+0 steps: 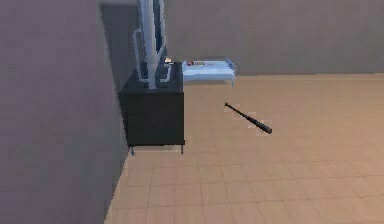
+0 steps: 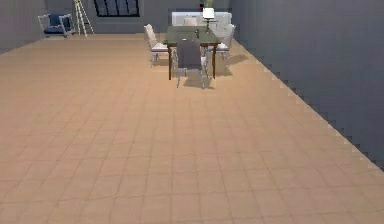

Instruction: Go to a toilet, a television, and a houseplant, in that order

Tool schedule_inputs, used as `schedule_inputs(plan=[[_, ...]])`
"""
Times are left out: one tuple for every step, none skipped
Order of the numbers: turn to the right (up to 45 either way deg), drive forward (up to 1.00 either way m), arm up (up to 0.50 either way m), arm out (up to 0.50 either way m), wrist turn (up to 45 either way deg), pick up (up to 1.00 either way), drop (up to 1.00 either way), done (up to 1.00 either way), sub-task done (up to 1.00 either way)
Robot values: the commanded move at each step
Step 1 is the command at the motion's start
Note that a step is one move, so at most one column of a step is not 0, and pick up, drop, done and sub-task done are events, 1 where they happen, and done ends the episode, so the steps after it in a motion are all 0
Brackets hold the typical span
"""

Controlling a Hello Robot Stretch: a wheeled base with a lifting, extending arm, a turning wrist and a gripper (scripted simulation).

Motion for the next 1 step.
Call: schedule_inputs(plan=[[0.0, 1.00, 0.00, 0.00, 0.0, 0.00, 0.00, 0.00, 0.00]])
